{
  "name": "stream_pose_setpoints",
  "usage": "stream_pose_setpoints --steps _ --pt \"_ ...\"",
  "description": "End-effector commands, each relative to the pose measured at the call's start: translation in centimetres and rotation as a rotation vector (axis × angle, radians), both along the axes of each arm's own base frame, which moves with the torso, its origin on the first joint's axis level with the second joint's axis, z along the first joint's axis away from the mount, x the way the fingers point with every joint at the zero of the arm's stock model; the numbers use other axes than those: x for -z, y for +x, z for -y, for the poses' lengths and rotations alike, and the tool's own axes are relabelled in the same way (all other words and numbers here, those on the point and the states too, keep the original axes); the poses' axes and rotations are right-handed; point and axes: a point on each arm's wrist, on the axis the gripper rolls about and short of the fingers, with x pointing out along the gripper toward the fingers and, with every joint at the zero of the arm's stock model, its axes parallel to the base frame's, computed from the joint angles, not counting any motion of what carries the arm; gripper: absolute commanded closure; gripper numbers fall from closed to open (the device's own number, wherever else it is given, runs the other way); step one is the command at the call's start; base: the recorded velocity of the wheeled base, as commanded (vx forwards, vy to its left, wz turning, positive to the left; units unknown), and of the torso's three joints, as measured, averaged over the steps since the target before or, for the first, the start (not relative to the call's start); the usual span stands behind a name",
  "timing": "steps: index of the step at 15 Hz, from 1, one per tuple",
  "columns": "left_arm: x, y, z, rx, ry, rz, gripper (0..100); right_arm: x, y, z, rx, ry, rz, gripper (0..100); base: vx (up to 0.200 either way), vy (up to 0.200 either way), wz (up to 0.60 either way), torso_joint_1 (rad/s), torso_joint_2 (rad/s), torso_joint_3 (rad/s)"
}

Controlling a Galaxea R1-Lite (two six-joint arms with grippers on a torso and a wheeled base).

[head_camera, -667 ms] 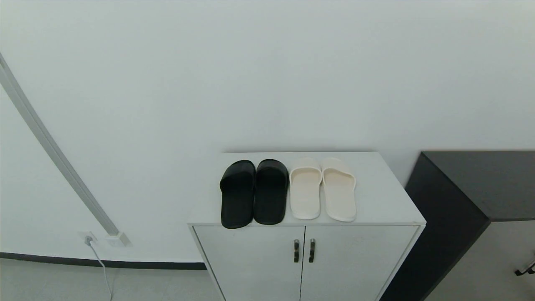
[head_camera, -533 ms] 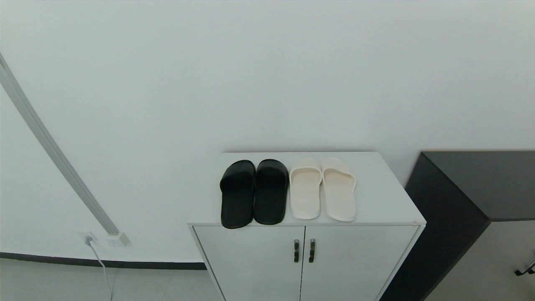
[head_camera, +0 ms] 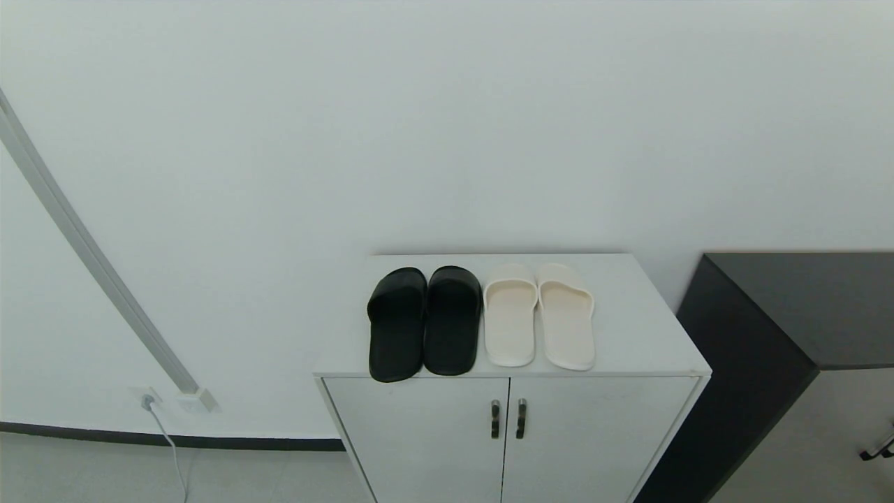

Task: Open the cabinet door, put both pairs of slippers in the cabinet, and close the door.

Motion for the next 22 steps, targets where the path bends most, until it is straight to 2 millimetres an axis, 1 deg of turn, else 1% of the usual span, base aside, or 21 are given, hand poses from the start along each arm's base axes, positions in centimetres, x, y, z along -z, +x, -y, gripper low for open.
stream_pose_setpoints --steps 1,2,4,6,8,9,10,11,12,13,15,18,20,21,22 --pt "0.0 0.0 0.0 -0.001 0.0 -0.001 100 1.2 4.0 -0.4 -0.091 -0.018 -0.249 0 0.0 0.0 0.0 0.0 0.0 0.0" --pt "0.0 0.0 0.0 0.001 0.0 -0.001 100 0.8 5.2 -0.5 -0.104 -0.018 -0.269 0 0.0 0.0 0.0 0.0 0.0 0.0" --pt "0.0 0.0 0.0 0.004 0.0 -0.001 100 -0.7 7.9 -1.0 -0.133 -0.023 -0.277 0 0.0 0.0 0.0 0.0 0.0 0.0" --pt "0.0 0.0 0.0 0.002 -0.001 -0.001 100 -2.1 10.8 -1.9 -0.187 -0.019 -0.31 0 0.0 0.0 0.0 0.0 0.0 0.0" --pt "0.0 0.0 0.0 0.004 -0.001 -0.001 100 -3.6 13.8 -3.5 -0.202 -0.012 -0.325 0 0.0 0.0 0.0 0.0 0.0 0.0" --pt "0.0 0.0 0.0 0.004 -0.001 -0.001 100 -4.0 14.9 -4.5 -0.2 -0.009 -0.335 0 0.0 0.0 0.0 0.0 0.0 0.0" --pt "0.0 0.0 0.0 0.004 -0.003 -0.001 100 -4.5 16.2 -6.5 -0.212 0.011 -0.336 0 0.0 0.0 0.0 0.0 0.0 0.0" --pt "0.0 0.0 0.0 0.004 -0.003 -0.001 100 -4.9 16.9 -7.4 -0.206 0.022 -0.326 0 0.0 0.0 0.0 0.0 0.0 0.0" --pt "0.0 0.0 0.0 0.004 -0.003 -0.001 100 -5.4 18.4 -8.9 -0.193 0.016 -0.308 0 0.0 0.0 0.0 0.0 0.0 0.0" --pt "0.0 0.0 0.0 0.004 -0.001 -0.001 100 -5.7 19.4 -9.9 -0.184 0.013 -0.292 0 0.0 0.0 0.0 0.0 0.0 0.0" --pt "0.0 0.0 0.0 0.004 -0.001 -0.001 100 -5.8 21.4 -12.0 -0.174 0.001 -0.28 0 0.0 0.0 0.0 0.0 0.0 0.0" --pt "0.0 0.0 0.0 0.004 -0.001 -0.001 100 -5.8 23.2 -15.6 -0.173 -0.017 -0.259 0 0.0 0.0 0.0 0.0 0.0 0.0" --pt "0.0 0.0 0.0 0.004 -0.001 -0.001 100 -6.0 24.4 -18.6 -0.166 -0.03 -0.238 0 0.0 0.0 0.0 0.0 0.0 0.0" --pt "0.0 0.0 0.0 0.004 -0.001 -0.001 100 -5.9 24.7 -19.4 -0.162 -0.037 -0.235 0 0.0 0.0 0.0 0.0 0.0 0.0" --pt "0.0 0.0 0.0 0.004 -0.001 -0.001 100 -5.5 25.7 -21.5 -0.15 -0.051 -0.232 0 0.0 0.0 0.0 0.0 0.0 0.0"
